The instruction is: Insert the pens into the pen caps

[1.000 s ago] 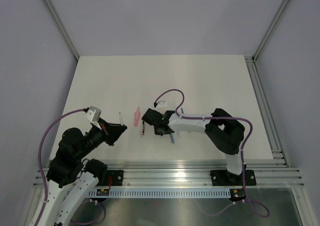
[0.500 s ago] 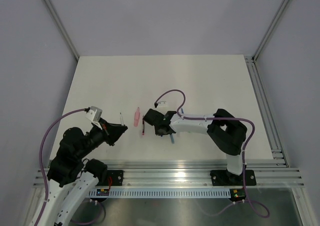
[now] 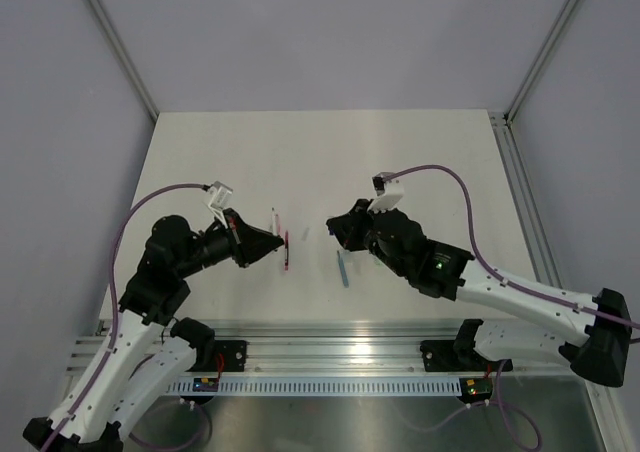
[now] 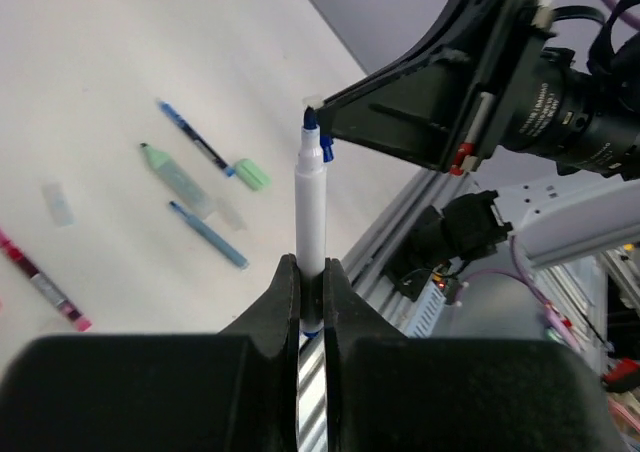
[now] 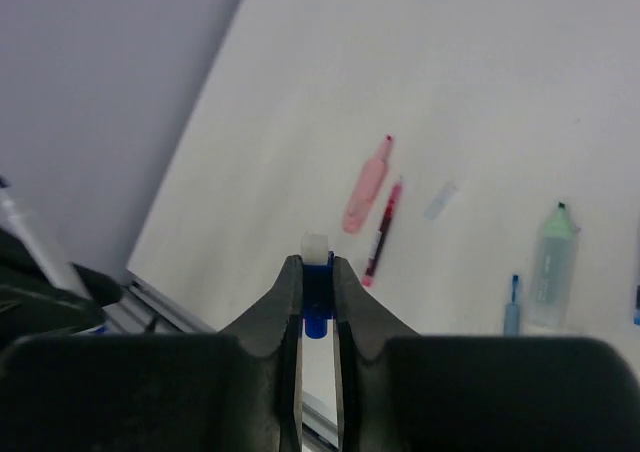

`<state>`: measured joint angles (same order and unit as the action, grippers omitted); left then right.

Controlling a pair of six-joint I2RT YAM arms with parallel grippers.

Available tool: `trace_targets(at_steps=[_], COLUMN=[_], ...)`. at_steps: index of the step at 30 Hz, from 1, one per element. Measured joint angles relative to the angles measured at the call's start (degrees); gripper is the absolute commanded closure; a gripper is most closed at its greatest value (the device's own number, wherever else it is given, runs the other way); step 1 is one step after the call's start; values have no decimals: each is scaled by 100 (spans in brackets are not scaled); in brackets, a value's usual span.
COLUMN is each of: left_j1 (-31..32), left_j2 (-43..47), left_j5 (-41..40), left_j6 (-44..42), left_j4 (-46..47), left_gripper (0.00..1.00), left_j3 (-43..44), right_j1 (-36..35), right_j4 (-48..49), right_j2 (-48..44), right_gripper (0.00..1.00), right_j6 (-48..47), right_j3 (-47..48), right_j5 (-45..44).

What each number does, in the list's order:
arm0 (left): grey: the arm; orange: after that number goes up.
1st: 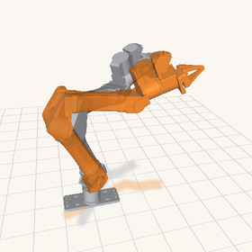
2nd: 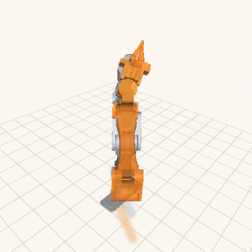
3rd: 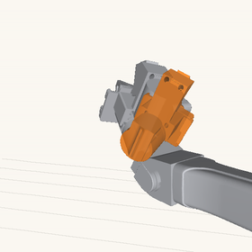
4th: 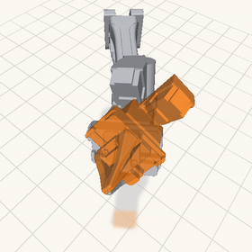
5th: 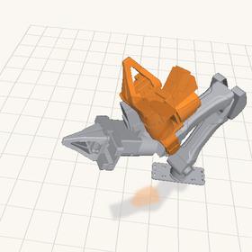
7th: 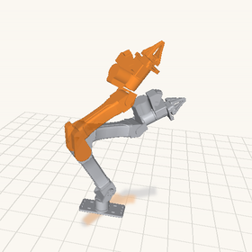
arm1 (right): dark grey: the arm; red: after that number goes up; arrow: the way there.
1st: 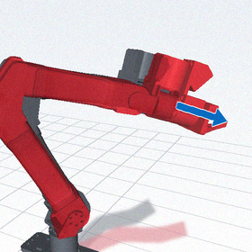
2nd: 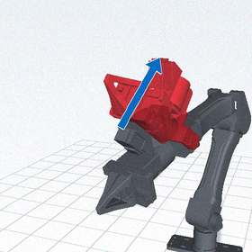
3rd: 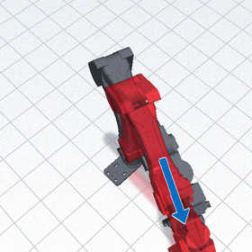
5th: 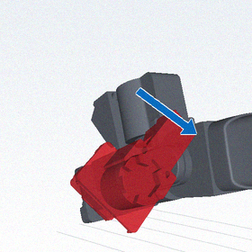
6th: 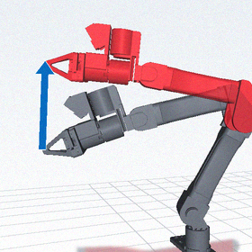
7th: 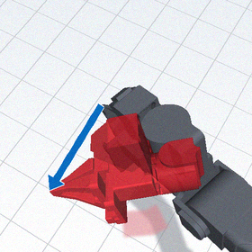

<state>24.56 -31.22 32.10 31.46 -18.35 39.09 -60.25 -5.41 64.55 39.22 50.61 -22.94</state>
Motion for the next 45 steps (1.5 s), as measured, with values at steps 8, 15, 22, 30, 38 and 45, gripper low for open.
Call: trace_targets(at_steps=[8,15,22,30,38,45], left_j1=[0,0,0,0,0,0], left_j2=[-935,-894,-870,-861,-833,-787], left_j5=[901,1279,1471,1565,1576,1576], left_j6=[577,612,612,612,612,612], left_j4=[1541,2033,2114,2186,2190,2192], left_gripper=[100,100,100,100,100,100], left_j3=[101,11,-24,-24,-24,-24], right_j1=[-2,-2,-2,-13,-28,-35], right_j4=[1342,2122,2946,3180,3189,3204], right_j2=[-793,-529,-26,343,485,487], right_gripper=[100,100,100,100,100,100], right_j6=[-308,-544,-702,-713,-704,-640], right_j3=[-234,-13,470,782,787,776], right_j5=[17,258,734,1207,1346,1353])
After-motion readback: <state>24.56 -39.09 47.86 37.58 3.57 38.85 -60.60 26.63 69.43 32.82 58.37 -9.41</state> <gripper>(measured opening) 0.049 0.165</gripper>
